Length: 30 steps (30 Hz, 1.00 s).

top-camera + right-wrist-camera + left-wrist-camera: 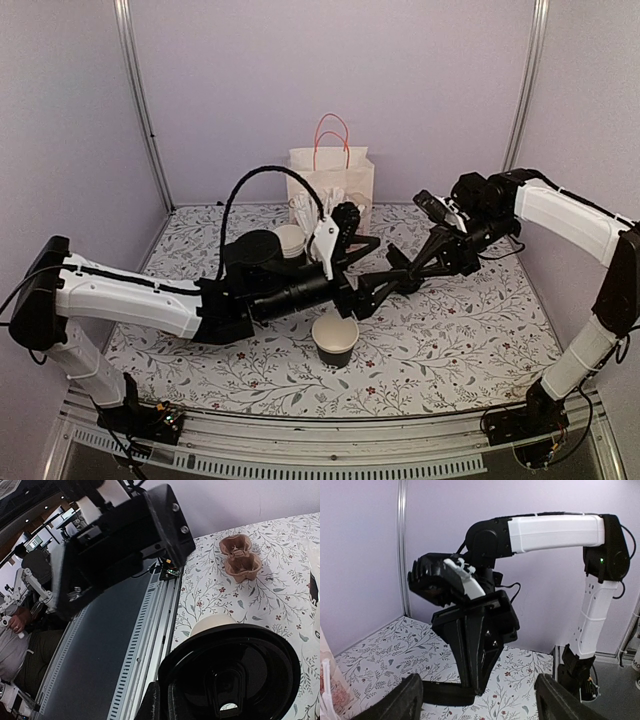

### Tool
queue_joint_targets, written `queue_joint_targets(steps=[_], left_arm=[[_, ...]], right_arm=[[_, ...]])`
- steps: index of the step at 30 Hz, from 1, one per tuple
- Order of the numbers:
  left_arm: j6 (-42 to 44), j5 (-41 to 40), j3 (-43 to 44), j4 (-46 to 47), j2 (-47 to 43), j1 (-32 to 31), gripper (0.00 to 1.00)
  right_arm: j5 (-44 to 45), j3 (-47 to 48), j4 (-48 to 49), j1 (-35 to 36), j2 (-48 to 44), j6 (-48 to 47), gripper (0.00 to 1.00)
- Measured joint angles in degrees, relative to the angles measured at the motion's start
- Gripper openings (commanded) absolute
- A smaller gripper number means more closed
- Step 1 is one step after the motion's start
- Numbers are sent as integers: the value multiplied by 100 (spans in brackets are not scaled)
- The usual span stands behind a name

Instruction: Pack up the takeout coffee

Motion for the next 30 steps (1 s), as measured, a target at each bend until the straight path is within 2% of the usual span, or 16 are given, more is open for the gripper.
queue_joint_targets(steps=[3,9,17,30], left_arm=[[26,-4,-761,621,-304,0,88],[70,11,-1274,1576,-420,0,86],[221,127,-1003,2439,85,37,90],[-133,533,-319,2828,968,243,90]], right_arm=[[4,146,-103,98,-138,-13,1],[-256,363,-140,94,-431,68,0],[-723,437,-157,94,-595,262,0],[-968,437,-157,94,-804,363,0]])
